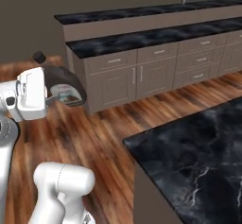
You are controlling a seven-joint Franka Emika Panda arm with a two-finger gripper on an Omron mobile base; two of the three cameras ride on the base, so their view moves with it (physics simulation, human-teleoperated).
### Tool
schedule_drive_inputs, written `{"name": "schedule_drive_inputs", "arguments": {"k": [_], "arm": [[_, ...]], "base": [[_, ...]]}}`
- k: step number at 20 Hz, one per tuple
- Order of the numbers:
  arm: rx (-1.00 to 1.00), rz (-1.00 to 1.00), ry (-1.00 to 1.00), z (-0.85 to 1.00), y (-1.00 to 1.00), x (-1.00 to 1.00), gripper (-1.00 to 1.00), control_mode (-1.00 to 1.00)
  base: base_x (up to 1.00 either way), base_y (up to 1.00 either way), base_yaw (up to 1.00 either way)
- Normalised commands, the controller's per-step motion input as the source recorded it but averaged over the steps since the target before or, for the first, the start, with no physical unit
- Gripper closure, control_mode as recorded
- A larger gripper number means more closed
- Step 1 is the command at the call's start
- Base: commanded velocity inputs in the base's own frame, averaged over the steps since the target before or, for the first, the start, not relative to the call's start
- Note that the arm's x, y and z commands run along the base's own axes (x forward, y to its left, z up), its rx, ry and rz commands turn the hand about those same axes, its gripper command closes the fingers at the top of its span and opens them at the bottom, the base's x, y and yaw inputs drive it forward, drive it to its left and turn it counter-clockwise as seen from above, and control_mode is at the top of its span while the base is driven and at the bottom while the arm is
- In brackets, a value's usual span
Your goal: The dining table condiment station is running low on syrup bottle. Refill the condiment station by opening the cabinet and taking the syrup bottle from the cabinet and placing it on the dining table.
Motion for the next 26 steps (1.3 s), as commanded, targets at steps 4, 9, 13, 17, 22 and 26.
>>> {"name": "schedule_drive_inputs", "arguments": {"k": [4,9,13,17,22,26], "arm": [[0.00,0.00,0.00,0.00,0.00,0.00,1.00,1.00],[0.00,0.00,0.00,0.00,0.00,0.00,1.00,1.00],[0.00,0.00,0.00,0.00,0.00,0.00,1.00,1.00],[0.00,0.00,0.00,0.00,0.00,0.00,1.00,1.00],[0.00,0.00,0.00,0.00,0.00,0.00,1.00,1.00],[0.00,0.00,0.00,0.00,0.00,0.00,1.00,1.00]], "base": [[0.67,1.00,-0.13],[0.72,1.00,-0.13],[0.75,1.00,-0.12],[0.78,1.00,-0.11],[0.84,1.00,-0.11],[0.87,1.00,-0.11]]}}
